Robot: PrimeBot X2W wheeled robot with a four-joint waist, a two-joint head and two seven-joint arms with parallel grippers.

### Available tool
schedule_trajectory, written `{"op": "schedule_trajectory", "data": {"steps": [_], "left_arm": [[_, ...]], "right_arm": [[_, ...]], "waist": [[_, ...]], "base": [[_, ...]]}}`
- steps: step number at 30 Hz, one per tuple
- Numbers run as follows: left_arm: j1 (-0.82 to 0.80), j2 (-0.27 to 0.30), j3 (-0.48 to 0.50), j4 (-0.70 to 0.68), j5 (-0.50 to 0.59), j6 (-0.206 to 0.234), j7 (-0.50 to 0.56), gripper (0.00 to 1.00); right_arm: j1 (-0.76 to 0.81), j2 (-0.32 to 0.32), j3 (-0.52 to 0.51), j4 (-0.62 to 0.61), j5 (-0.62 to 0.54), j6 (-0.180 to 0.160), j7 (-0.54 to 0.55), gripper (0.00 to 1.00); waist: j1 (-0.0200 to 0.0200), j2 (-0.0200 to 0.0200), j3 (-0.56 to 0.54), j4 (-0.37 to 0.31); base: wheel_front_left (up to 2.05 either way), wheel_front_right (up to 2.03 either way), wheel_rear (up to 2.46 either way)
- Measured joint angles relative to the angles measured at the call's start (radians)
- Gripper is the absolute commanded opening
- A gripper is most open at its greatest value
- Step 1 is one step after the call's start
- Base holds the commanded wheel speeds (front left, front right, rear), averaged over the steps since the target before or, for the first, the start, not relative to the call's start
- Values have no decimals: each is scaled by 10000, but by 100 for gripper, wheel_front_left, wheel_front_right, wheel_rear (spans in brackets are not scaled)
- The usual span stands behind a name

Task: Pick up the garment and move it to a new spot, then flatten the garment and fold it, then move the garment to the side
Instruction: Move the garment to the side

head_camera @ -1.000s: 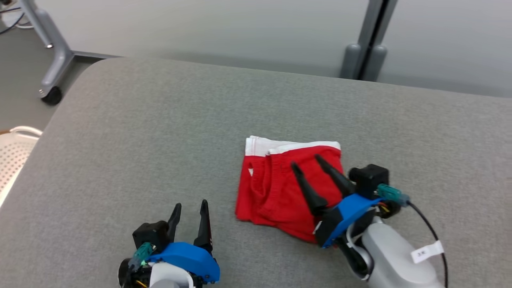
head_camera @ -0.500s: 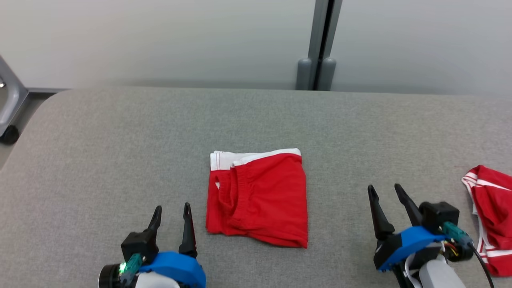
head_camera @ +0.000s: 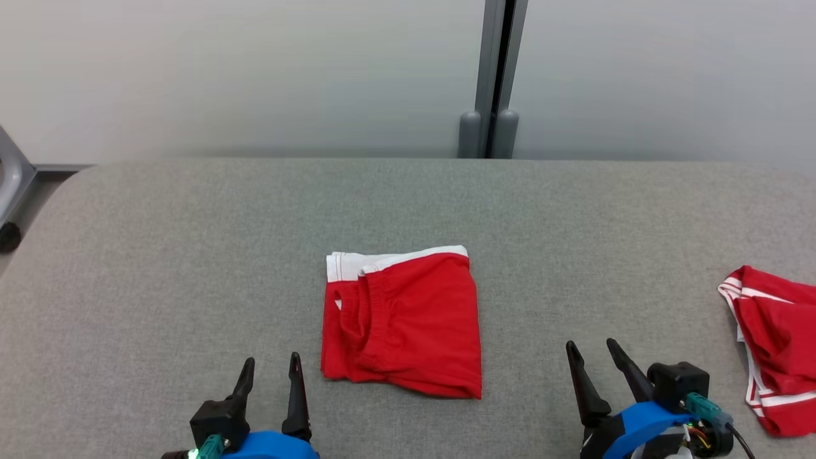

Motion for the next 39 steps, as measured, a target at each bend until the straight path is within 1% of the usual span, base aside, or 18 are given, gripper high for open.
{"op": "schedule_trajectory", "data": {"steps": [4,8,11,16,17,18,19,22,24,29,34,39], "left_arm": [[-149,-2,-207,-31,-2,0,0,100],[-486,-2,-506,-59,-90,4,0,100],[-635,-4,-811,-65,-180,6,0,100],[-750,0,-1124,-100,-330,75,0,100],[-795,2,-1154,-107,-336,90,0,100],[-818,0,-1158,-119,-336,107,-2,100],[-819,0,-1149,-134,-336,121,0,100],[-809,4,-1020,-217,-416,88,0,100],[-776,4,-932,-280,-370,63,0,100],[-634,4,-769,-245,-217,-107,0,100],[-690,0,-945,-109,-151,-326,0,100],[-943,2,-1183,75,-173,-456,0,100]], "right_arm": [[-272,-4,230,92,136,0,0,100],[-1052,0,658,449,155,0,0,100],[-1681,0,930,955,48,0,-2,100],[-2460,15,1049,2249,0,0,0,100],[-2571,23,1041,2541,29,0,0,94],[-2660,23,1007,2834,94,0,-2,51],[-2728,19,989,3037,163,0,0,1],[-2911,21,926,3392,222,0,-15,0],[-2988,19,953,3388,259,0,-15,0],[-2954,35,961,2815,485,2,-2,0],[-2847,29,1271,2245,531,0,0,0],[-2711,23,1733,1929,709,0,0,0]], "waist": [[2,1,330,173],[2,1,649,526],[3,2,842,927],[2,2,1127,1688],[3,2,1199,1828],[3,3,1264,1955],[2,3,1334,2063],[2,3,1545,2243],[3,4,1601,2201],[2,4,1564,1646],[1,4,1562,513],[1,4,1595,-1072]], "base": [[0,0,0],[0,0,0],[0,0,0],[0,0,0],[0,0,0],[0,0,0],[0,0,0],[0,0,0],[0,0,0],[0,0,0],[0,0,0],[0,0,0]]}}
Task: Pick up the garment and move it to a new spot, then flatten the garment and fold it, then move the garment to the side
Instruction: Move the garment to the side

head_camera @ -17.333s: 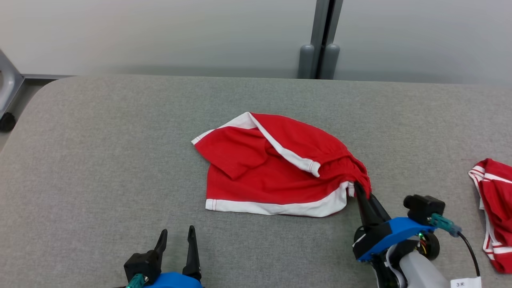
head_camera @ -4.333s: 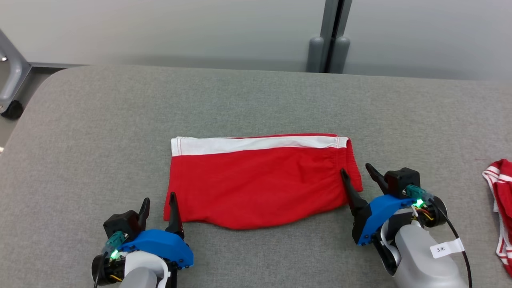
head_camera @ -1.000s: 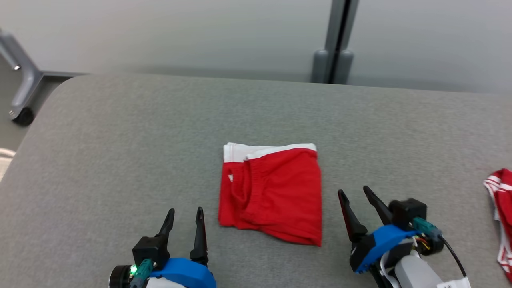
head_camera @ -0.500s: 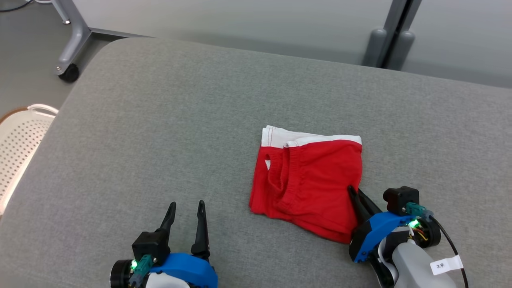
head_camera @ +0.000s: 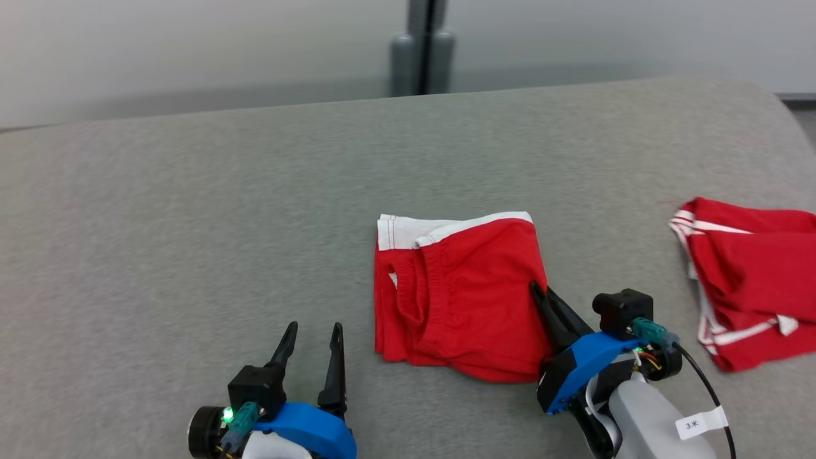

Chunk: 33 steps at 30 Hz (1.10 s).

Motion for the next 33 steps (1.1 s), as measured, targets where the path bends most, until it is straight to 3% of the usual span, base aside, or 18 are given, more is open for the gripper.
{"op": "schedule_trajectory", "data": {"steps": [9,16,22,33], "left_arm": [[-400,-4,-420,209,-270,-17,0,100],[-693,-12,-570,393,-336,25,0,100],[-755,-21,-629,639,-255,17,0,100],[-904,-4,-468,957,-2,15,0,100]], "right_arm": [[-14,-8,894,-267,314,0,0,0],[-166,-19,1452,-180,261,0,0,0],[-1021,-316,1442,-63,-240,0,0,0],[-3194,-3070,1016,1703,-1720,2,0,0]], "waist": [[1,1,50,-3056],[0,0,-159,-4450],[0,-1,-62,-4476],[0,-1,367,-3387]], "base": [[0,0,0],[0,0,0],[0,0,0],[0,0,0]]}}
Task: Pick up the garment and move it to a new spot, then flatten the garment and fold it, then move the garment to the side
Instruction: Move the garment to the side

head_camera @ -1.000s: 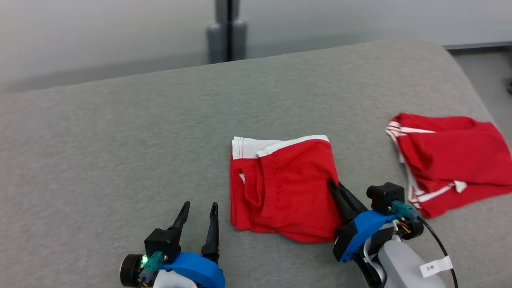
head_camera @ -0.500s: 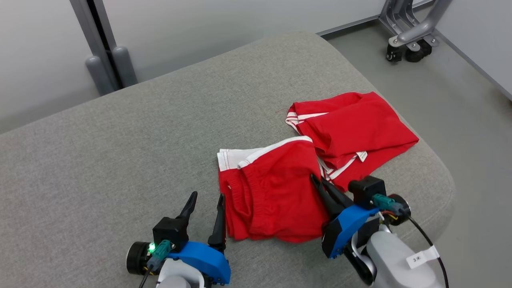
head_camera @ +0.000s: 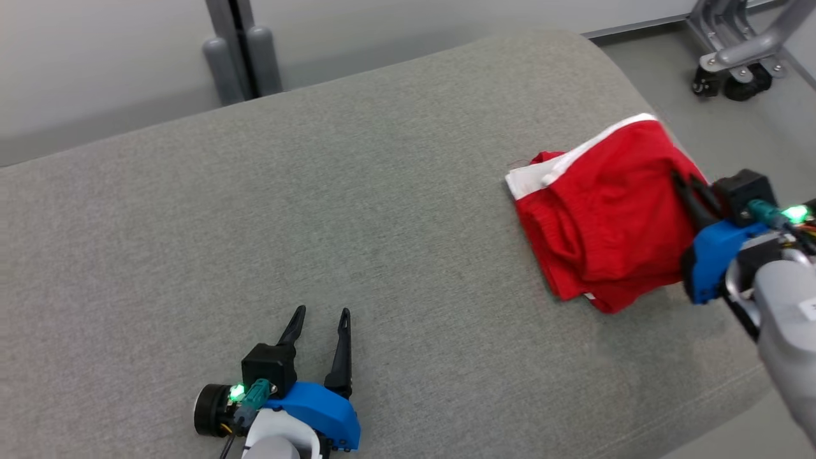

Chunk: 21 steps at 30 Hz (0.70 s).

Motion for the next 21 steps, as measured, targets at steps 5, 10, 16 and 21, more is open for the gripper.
{"op": "schedule_trajectory", "data": {"steps": [5,10,16,21], "left_arm": [[-66,-4,79,15,111,15,0,100],[-110,-2,259,-19,205,44,0,100],[-102,-6,545,-198,221,146,-2,100],[17,-6,771,-430,274,357,0,100]], "right_arm": [[-518,-1141,-903,1210,-1035,-2,2,100],[-550,-1181,-3047,1229,-1593,-2,0,100],[411,685,-4546,-874,-1860,-2,0,100],[1391,2065,-4615,-2627,-1269,-2,-2,100]], "waist": [[1,0,276,562],[1,1,492,913],[1,1,359,1049],[0,-2,80,1241]], "base": [[0,0,0],[0,0,0],[0,0,0],[0,0,0]]}}
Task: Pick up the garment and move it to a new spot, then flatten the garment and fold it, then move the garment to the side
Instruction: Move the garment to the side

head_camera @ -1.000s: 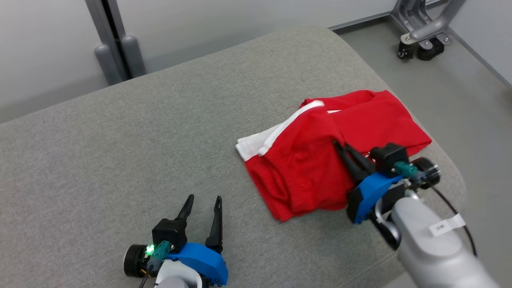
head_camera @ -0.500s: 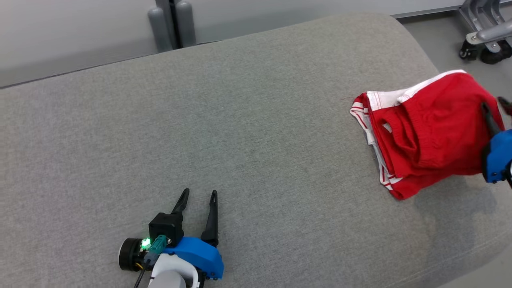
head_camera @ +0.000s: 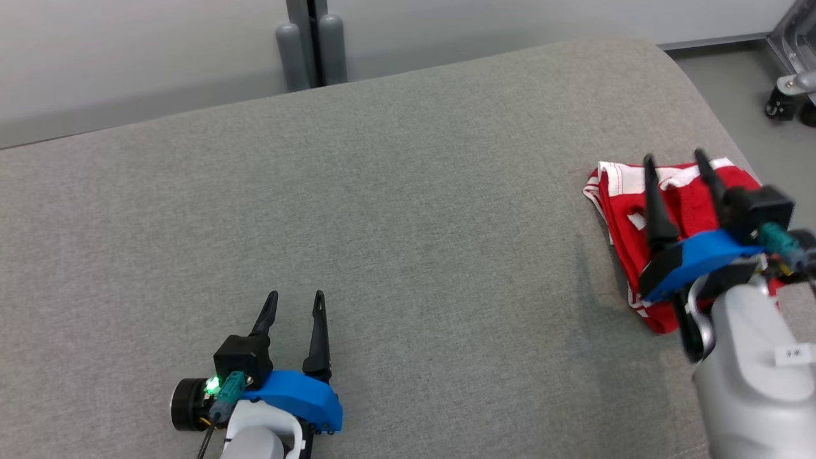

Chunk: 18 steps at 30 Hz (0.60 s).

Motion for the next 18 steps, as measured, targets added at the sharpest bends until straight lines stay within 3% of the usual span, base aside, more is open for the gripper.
{"op": "schedule_trajectory", "data": {"steps": [6,18], "left_arm": [[317,0,146,-330,-142,217,-10,100],[888,4,800,-715,-79,677,-10,100]], "right_arm": [[1894,786,414,-1081,489,0,2,100],[3196,982,1438,-1338,1070,0,2,100]], "waist": [[-1,0,-381,604],[0,0,-1109,2089]], "base": [[0,0,0],[0,0,0]]}}
